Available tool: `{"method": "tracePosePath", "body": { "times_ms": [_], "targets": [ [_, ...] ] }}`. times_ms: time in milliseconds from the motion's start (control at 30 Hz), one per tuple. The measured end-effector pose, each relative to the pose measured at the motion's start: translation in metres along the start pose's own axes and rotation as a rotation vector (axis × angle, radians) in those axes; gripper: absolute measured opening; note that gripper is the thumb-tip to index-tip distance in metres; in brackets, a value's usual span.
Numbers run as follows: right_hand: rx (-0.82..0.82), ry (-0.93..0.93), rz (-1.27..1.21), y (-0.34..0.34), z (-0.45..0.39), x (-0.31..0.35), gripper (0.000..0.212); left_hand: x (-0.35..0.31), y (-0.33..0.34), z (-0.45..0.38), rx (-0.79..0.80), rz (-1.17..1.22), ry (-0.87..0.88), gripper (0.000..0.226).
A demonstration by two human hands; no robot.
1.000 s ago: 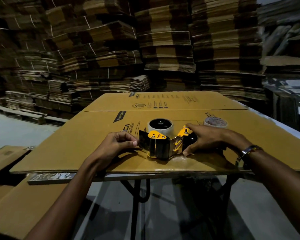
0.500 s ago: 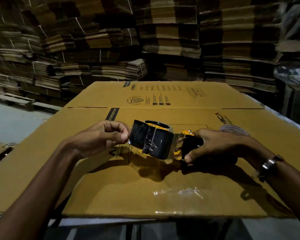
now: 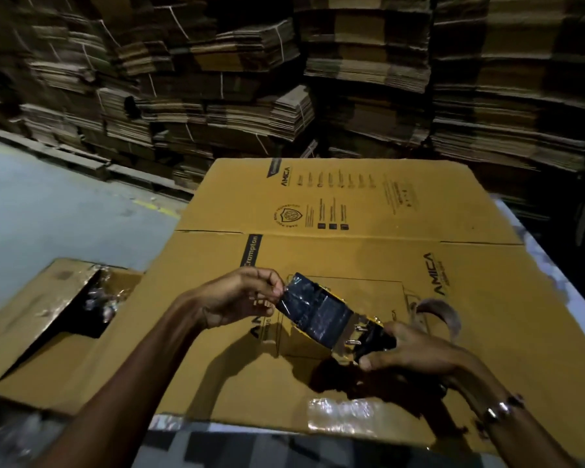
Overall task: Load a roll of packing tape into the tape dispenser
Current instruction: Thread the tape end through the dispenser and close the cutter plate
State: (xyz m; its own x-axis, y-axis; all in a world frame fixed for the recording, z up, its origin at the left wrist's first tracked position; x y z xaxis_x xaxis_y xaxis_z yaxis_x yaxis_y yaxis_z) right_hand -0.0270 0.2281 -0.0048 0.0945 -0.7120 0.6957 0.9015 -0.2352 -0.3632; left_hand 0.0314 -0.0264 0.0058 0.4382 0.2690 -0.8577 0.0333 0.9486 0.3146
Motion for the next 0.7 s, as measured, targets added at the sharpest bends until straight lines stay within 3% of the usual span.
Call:
{"method": "tracePosePath", "body": {
  "times_ms": [100,200,267,400,533,600,700],
  "targets": [
    [0.002,-0.022,-0.18,0.019,0.018,0.001,0.026,-0.004,0.017,0.007,-0.169,0.036,-0.018,0.018],
    [-0.045,-0.038,-0.336,0.04,0.019,-0.016,0.067,-0.013,0.033,0.013,-0.381,-0.021,0.031,0.022],
    [-0.079,-0.054,-0.412,0.054,0.018,-0.024,0.061,-0.017,0.044,0.014,-0.461,-0.049,0.066,0.02],
    [-0.109,-0.075,-0.562,0.069,0.022,-0.021,0.06,-0.021,0.061,0.011,-0.523,-0.024,0.079,0.014],
    [-0.073,-0.102,-0.673,0.073,0.027,-0.025,0.081,-0.028,0.066,0.01,-0.522,0.004,0.067,0.017],
    [-0.014,-0.095,-0.786,0.077,0.028,-0.028,0.097,-0.032,0.066,0.009,-0.489,-0.016,0.058,0.018],
    [0.116,-0.122,-0.99,0.085,0.027,-0.021,0.094,-0.037,0.065,0.007,-0.438,-0.068,0.046,0.02]
  ]
}}
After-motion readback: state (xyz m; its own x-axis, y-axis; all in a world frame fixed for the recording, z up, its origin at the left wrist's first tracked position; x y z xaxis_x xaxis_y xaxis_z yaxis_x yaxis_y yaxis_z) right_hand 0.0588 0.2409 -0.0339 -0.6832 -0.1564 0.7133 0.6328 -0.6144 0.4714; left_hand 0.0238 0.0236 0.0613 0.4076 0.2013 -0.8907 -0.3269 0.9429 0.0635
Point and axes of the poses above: each hand's wrist, its own z-axis away from the middle knuckle, its own y-axis out of the palm, x = y × z, the point moved 6 cm from there along -z, towards the middle knuckle, and after that the axes turned 6 degrees about z, right-handed, at the moved point
